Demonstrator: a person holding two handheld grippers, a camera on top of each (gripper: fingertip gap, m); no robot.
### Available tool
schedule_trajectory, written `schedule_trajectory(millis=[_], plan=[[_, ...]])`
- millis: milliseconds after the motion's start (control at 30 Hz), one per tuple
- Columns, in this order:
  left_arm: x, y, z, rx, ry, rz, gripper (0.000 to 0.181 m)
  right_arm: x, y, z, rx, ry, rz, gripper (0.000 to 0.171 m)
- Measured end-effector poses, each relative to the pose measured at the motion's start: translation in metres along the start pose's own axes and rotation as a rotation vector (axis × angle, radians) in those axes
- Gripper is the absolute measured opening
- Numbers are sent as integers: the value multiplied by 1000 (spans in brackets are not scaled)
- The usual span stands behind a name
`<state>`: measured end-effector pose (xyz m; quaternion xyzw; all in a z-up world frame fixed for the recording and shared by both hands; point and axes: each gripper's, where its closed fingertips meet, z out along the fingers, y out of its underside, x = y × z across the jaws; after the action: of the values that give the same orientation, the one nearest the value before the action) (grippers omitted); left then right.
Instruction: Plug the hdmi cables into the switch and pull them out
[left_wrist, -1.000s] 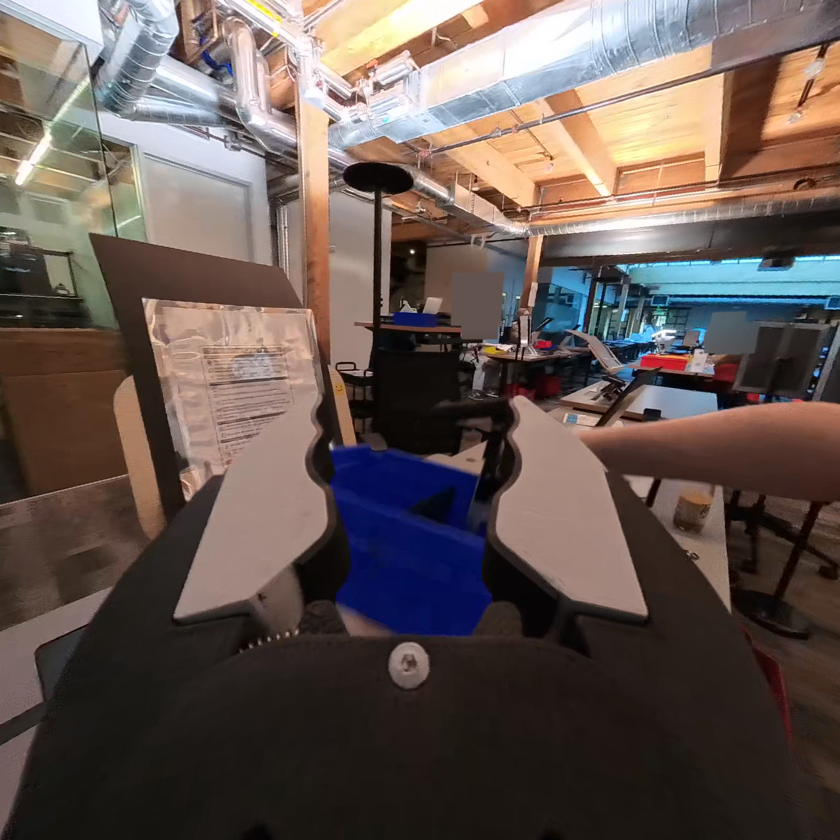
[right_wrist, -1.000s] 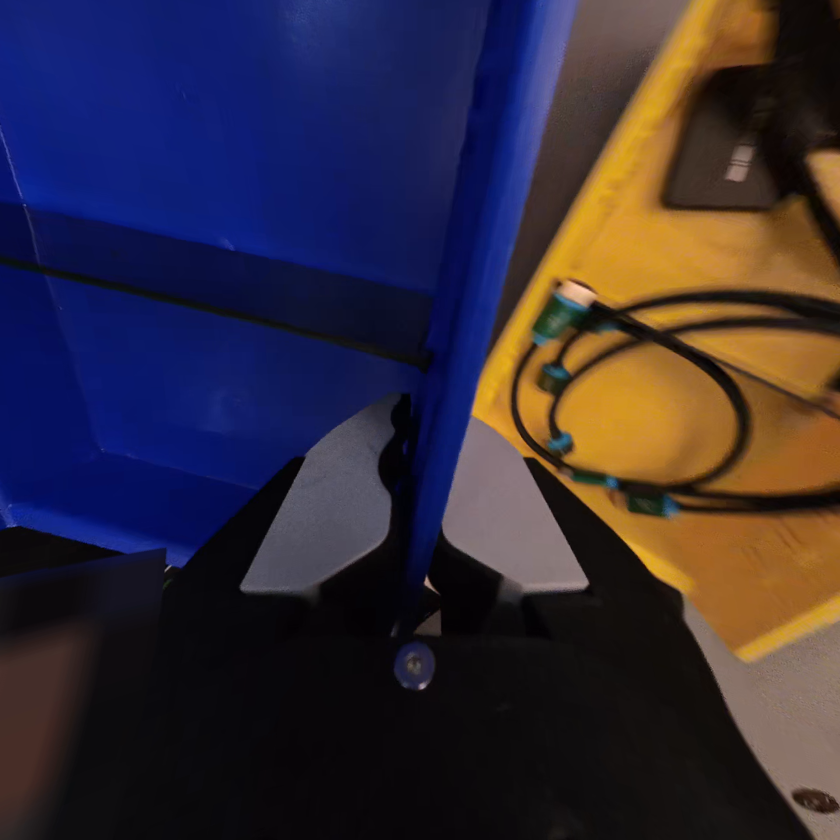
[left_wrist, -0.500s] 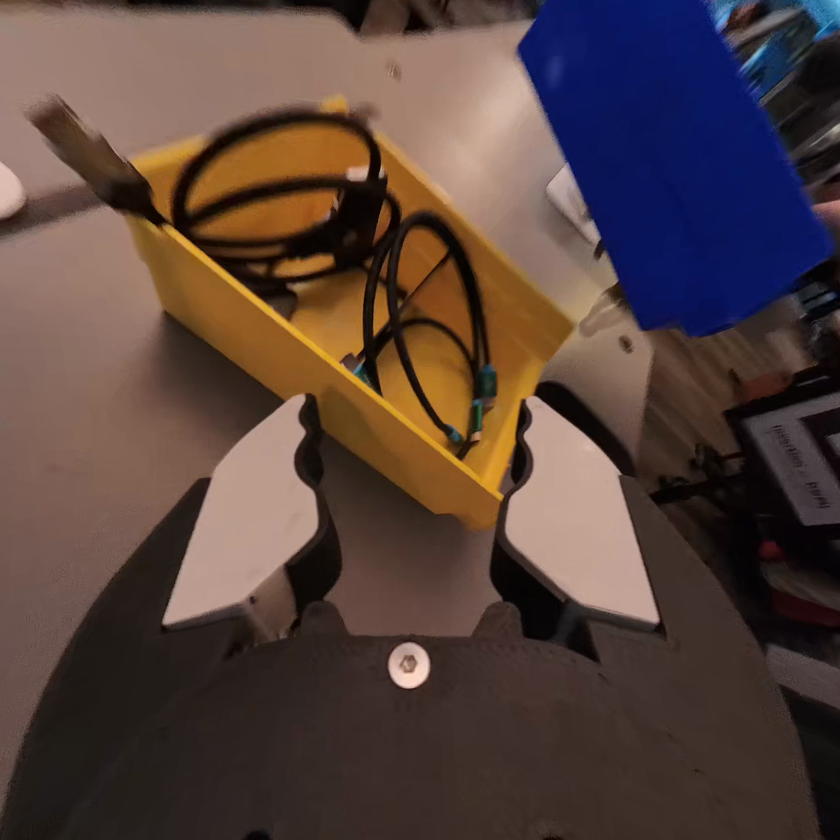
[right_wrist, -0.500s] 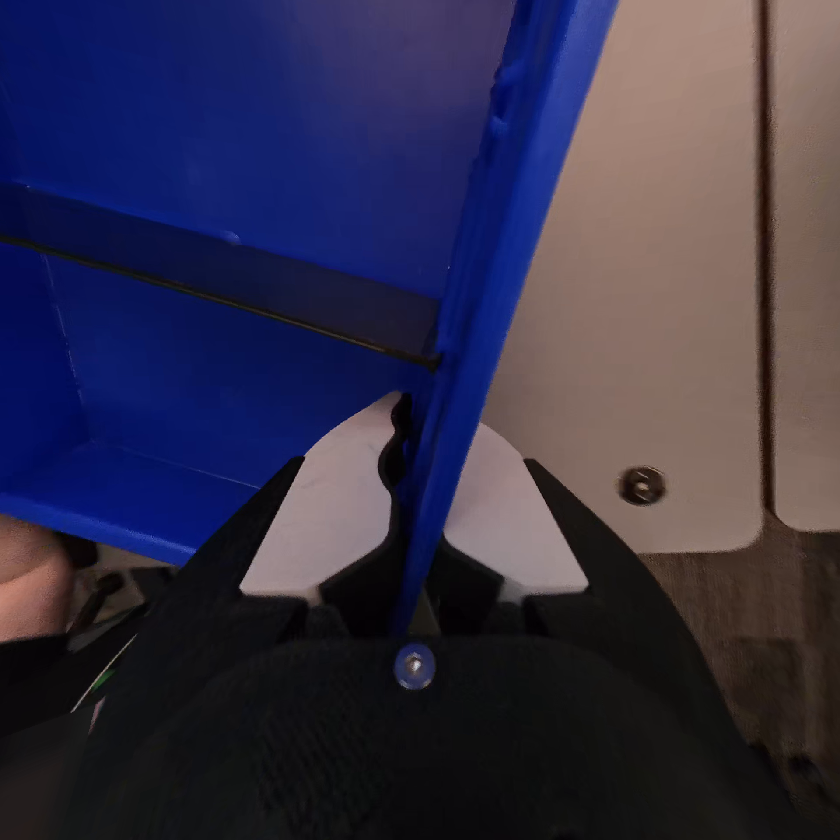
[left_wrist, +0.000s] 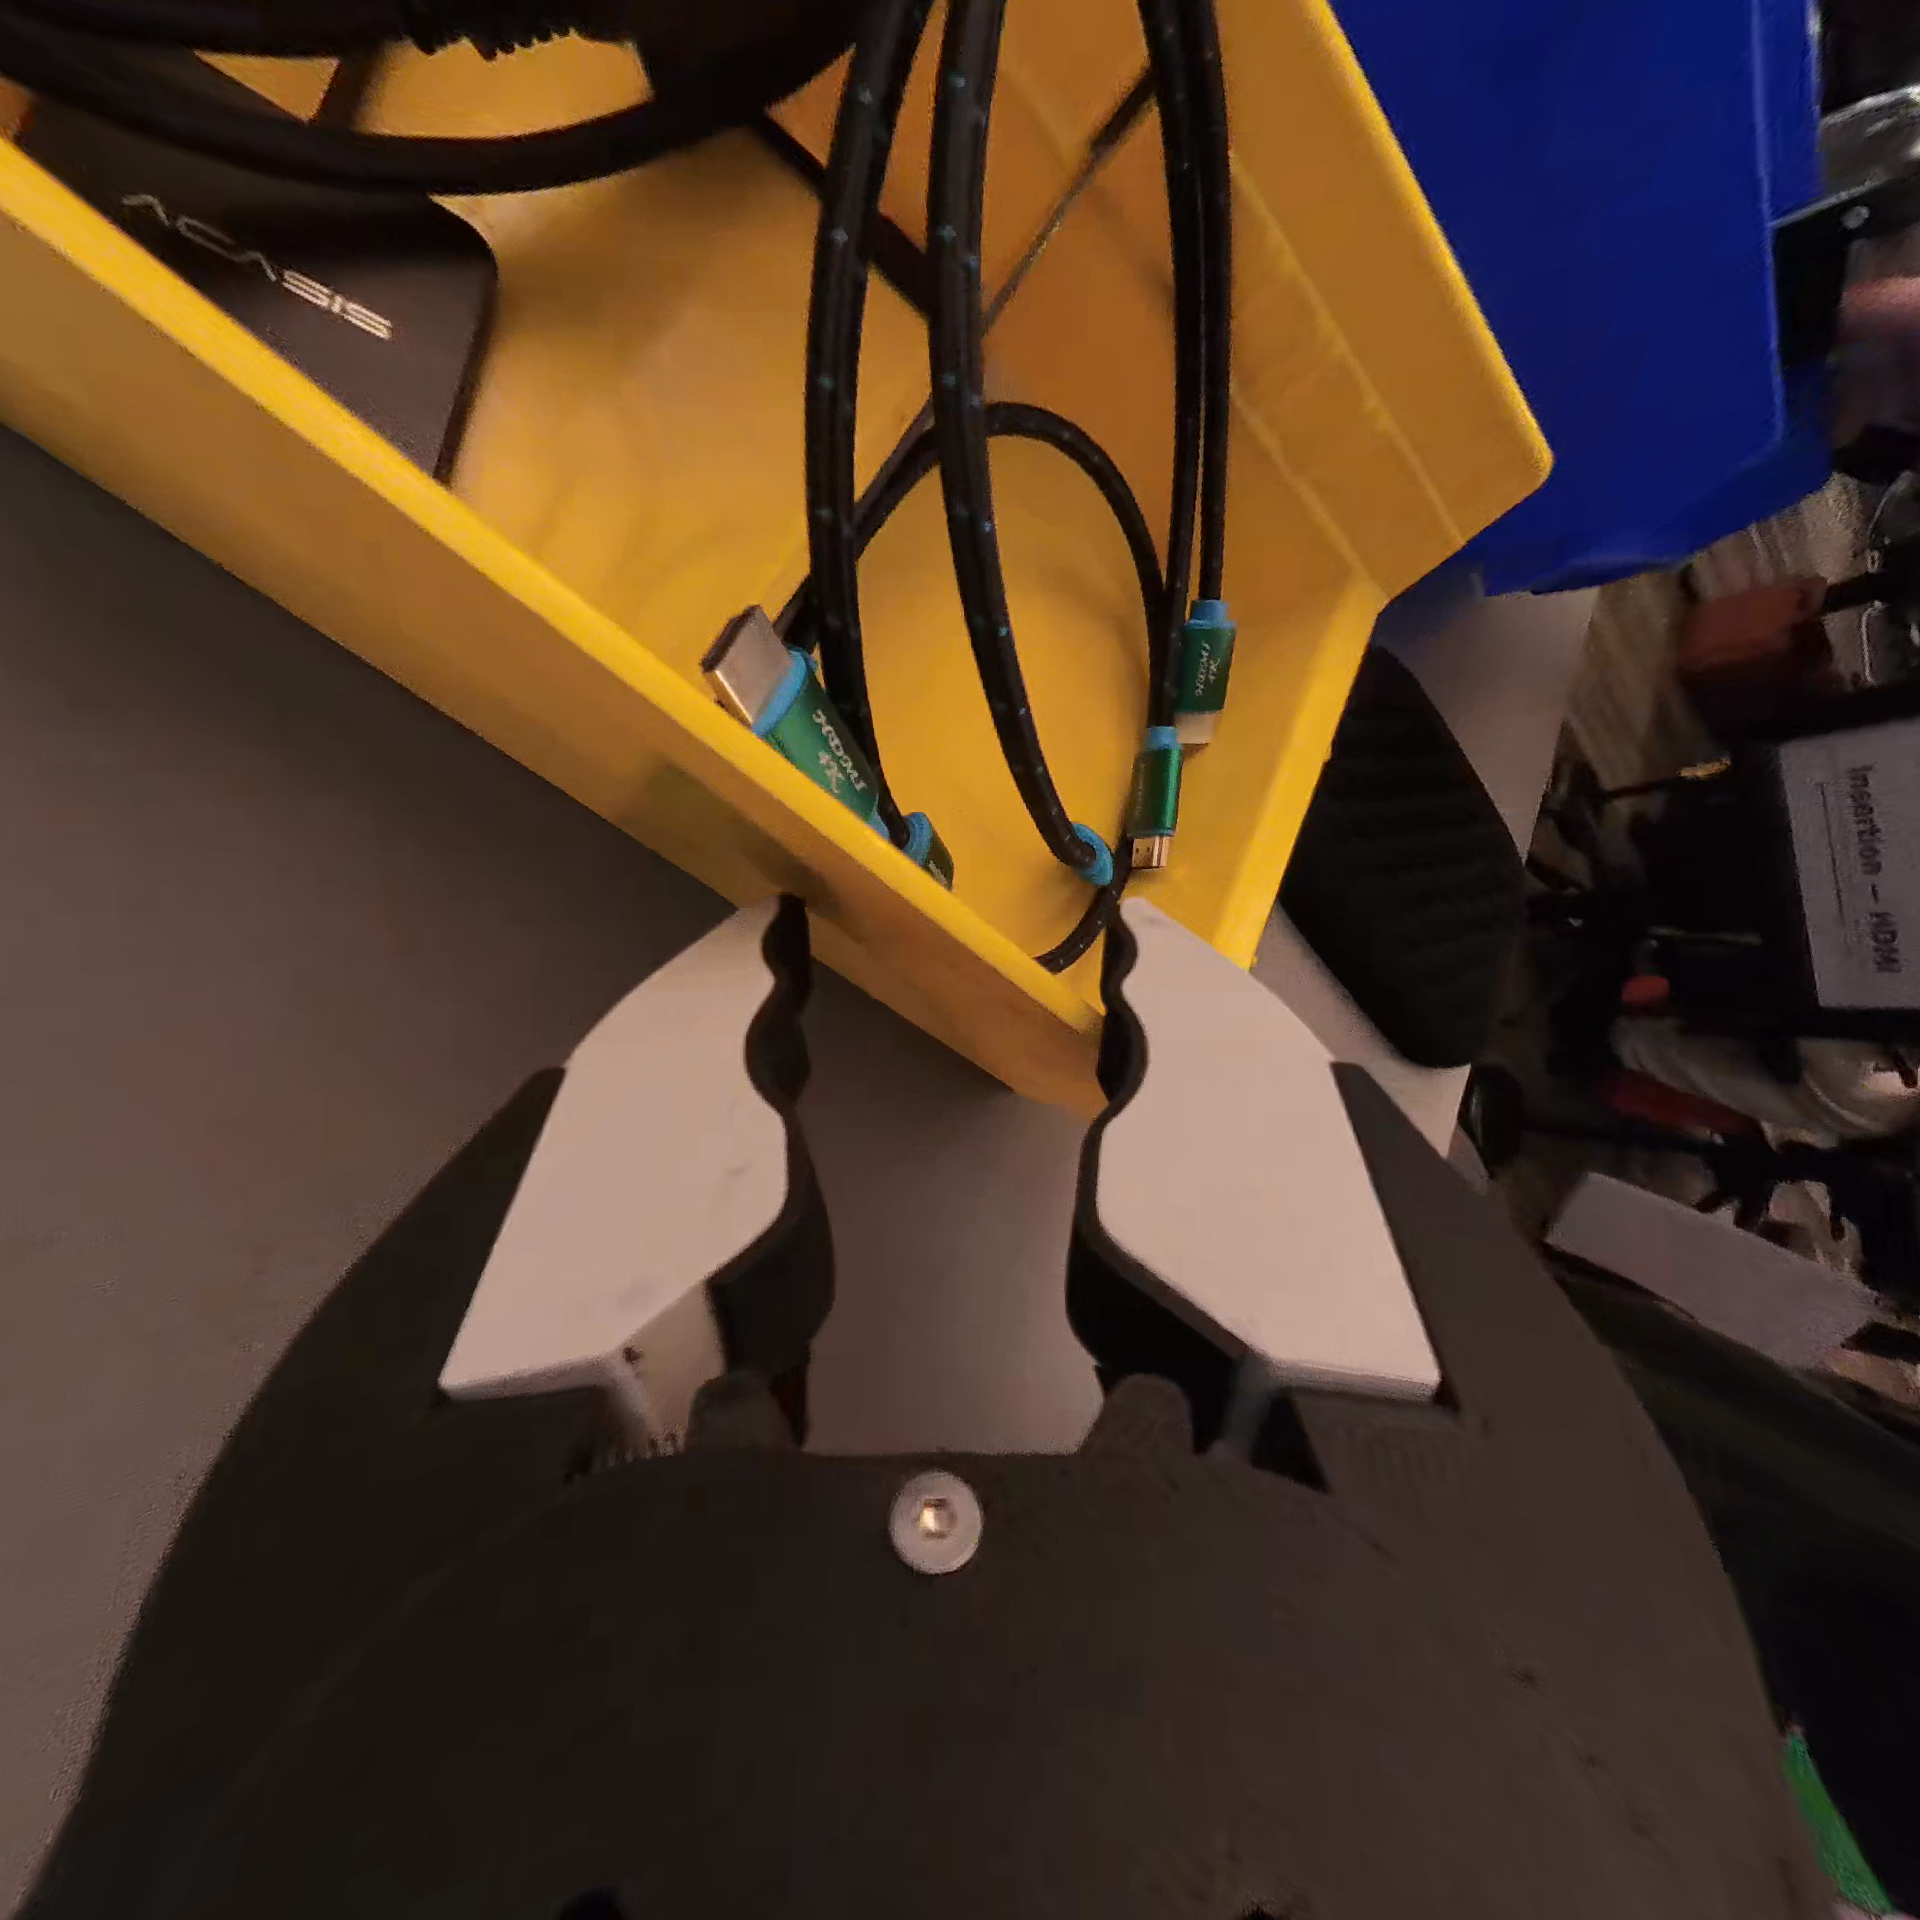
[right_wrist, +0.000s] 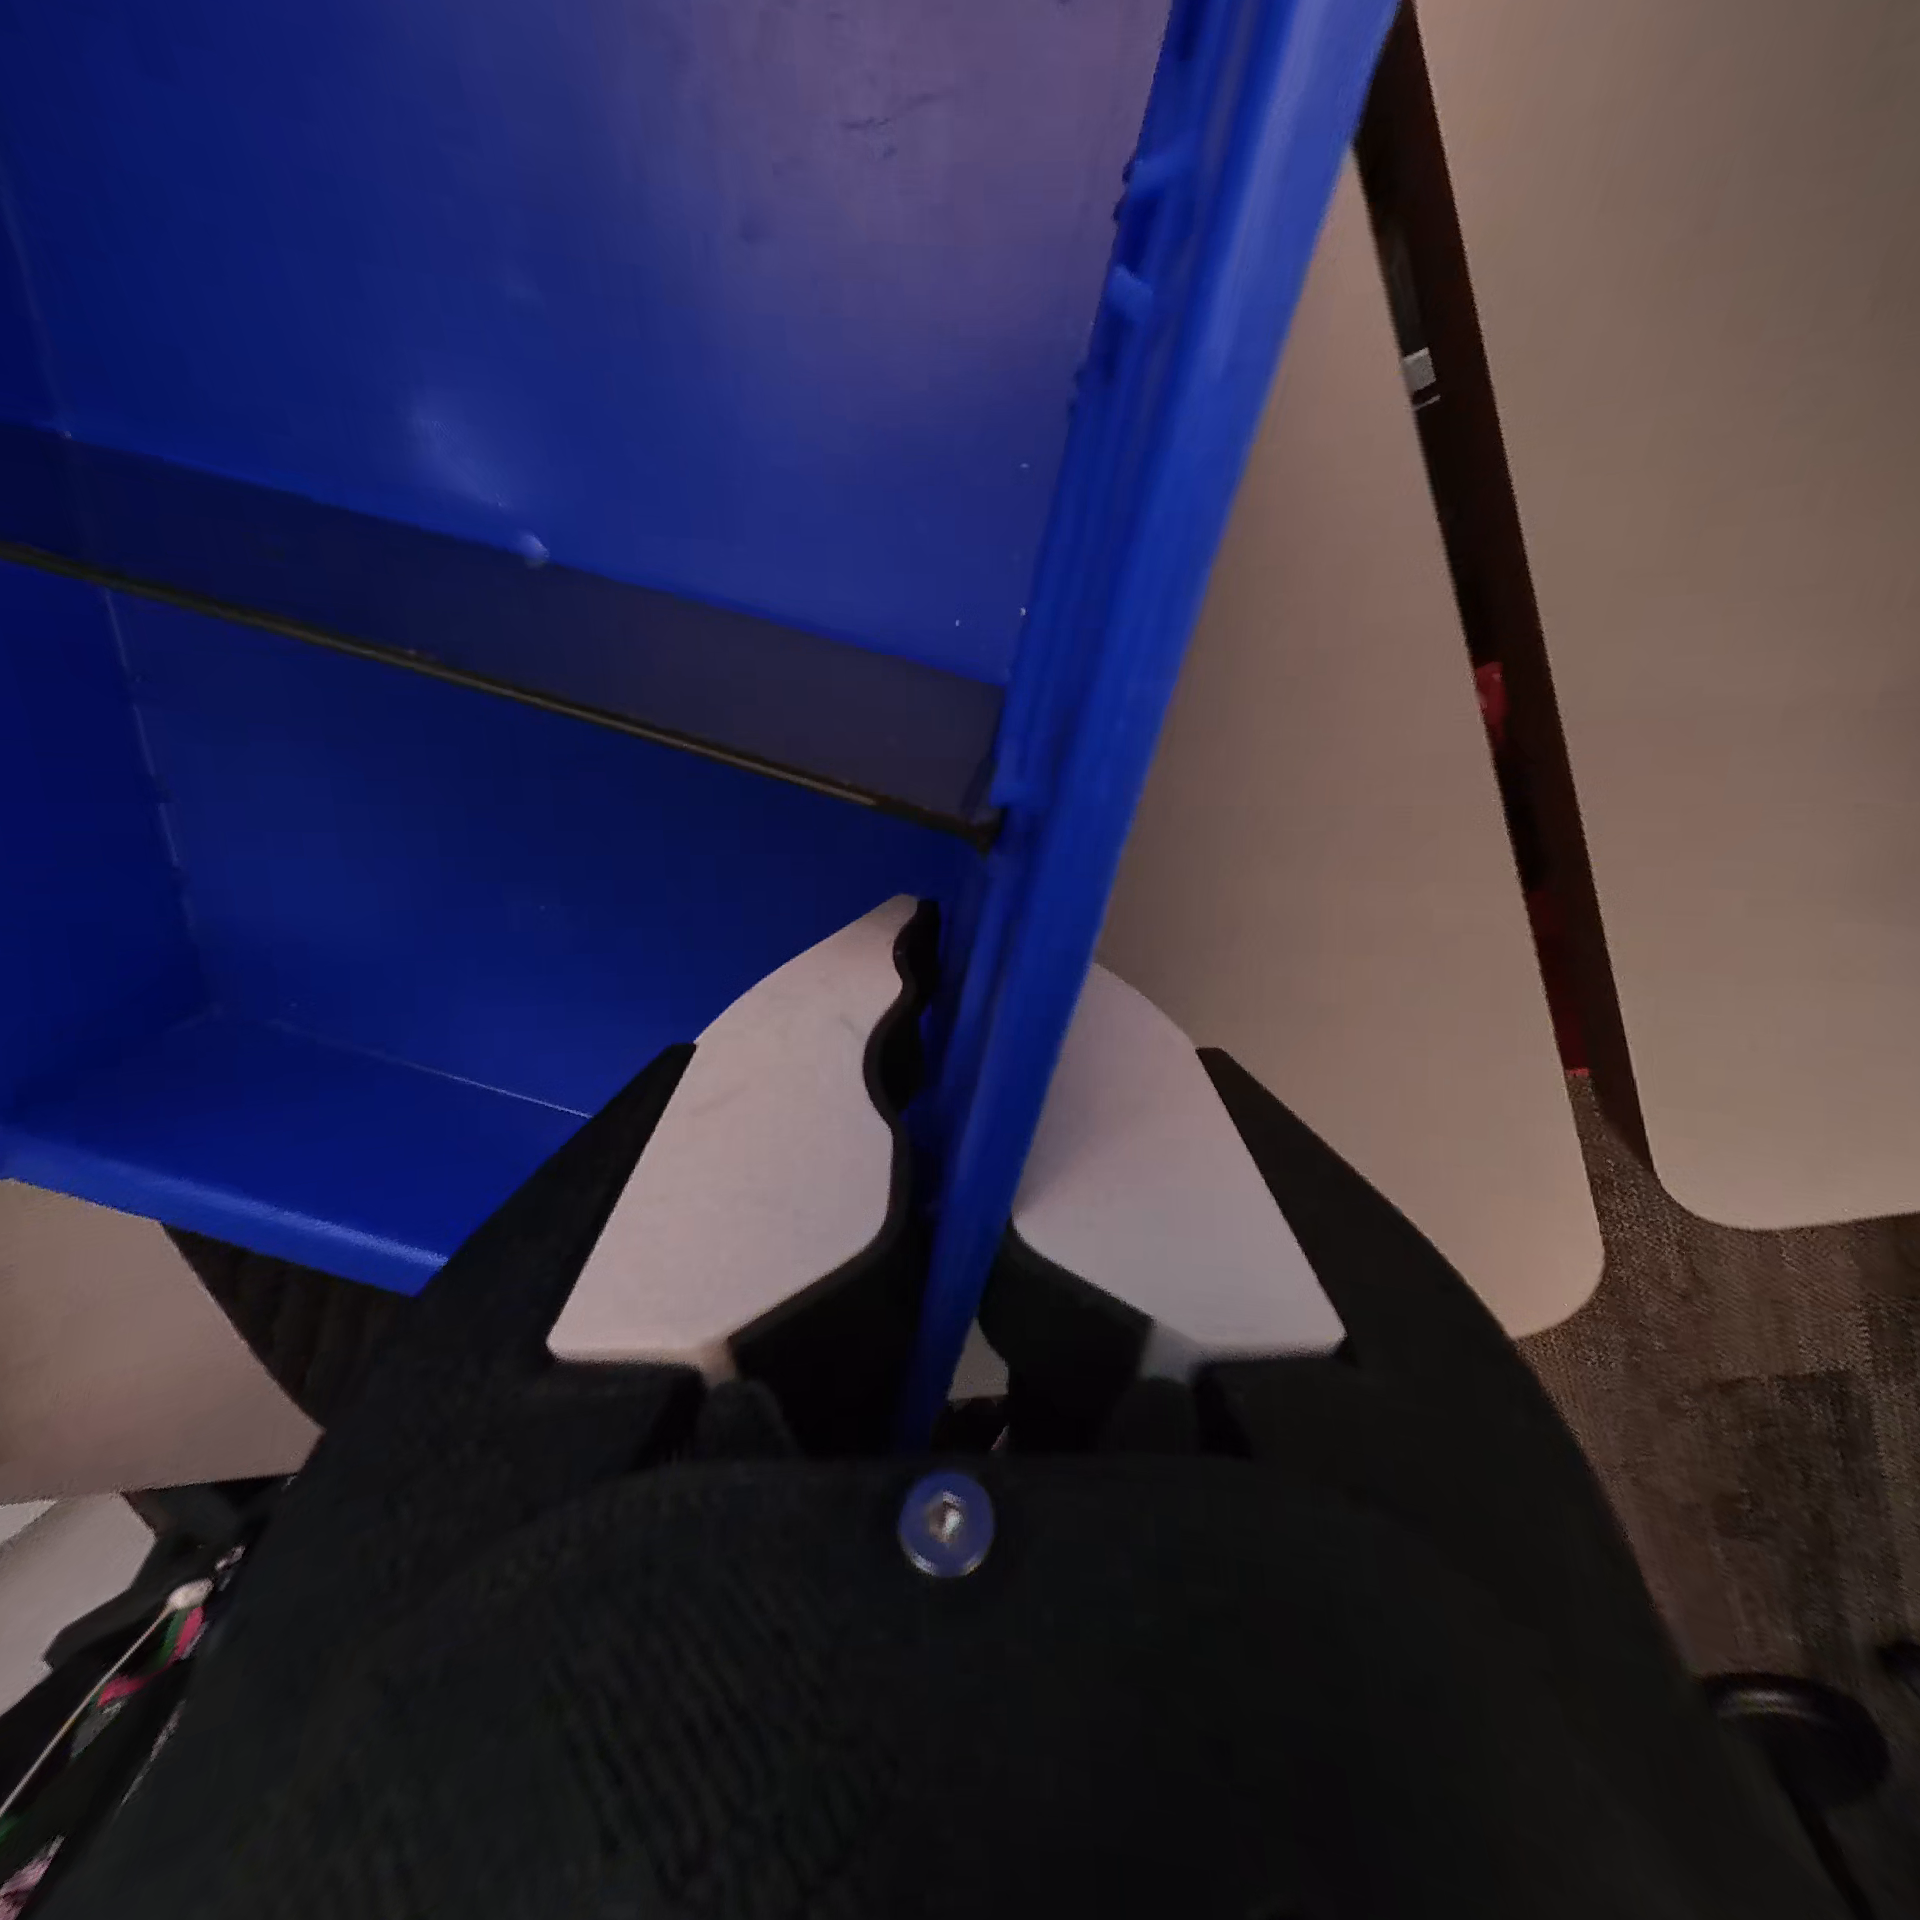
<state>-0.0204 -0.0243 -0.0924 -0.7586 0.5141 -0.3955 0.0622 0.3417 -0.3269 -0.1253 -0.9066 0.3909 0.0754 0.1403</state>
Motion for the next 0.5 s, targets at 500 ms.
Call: schedule_trajectory(millis=[500], plan=[[-124, 28, -139, 23, -335, -83, 7, -125, -23, 54, -80, -95, -236, 7]])
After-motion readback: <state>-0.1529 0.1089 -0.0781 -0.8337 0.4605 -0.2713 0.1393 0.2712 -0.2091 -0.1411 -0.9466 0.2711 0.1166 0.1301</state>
